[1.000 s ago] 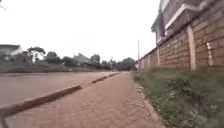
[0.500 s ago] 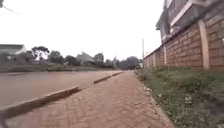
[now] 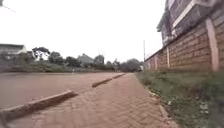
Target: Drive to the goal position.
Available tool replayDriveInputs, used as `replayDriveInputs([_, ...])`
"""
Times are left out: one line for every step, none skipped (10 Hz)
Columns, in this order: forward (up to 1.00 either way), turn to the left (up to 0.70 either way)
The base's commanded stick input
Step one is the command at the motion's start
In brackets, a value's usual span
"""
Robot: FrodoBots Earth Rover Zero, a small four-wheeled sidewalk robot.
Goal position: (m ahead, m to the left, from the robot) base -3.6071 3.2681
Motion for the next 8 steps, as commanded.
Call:
replayDriveInputs([0.70,0.00])
replayDriveInputs([0.70,0.00])
replayDriveInputs([0.70,0.00])
replayDriveInputs([0.70,0.00])
replayDriveInputs([0.70,0.00])
replayDriveInputs([0.70,0.00])
replayDriveInputs([0.70,0.00])
replayDriveInputs([0.70,0.00])
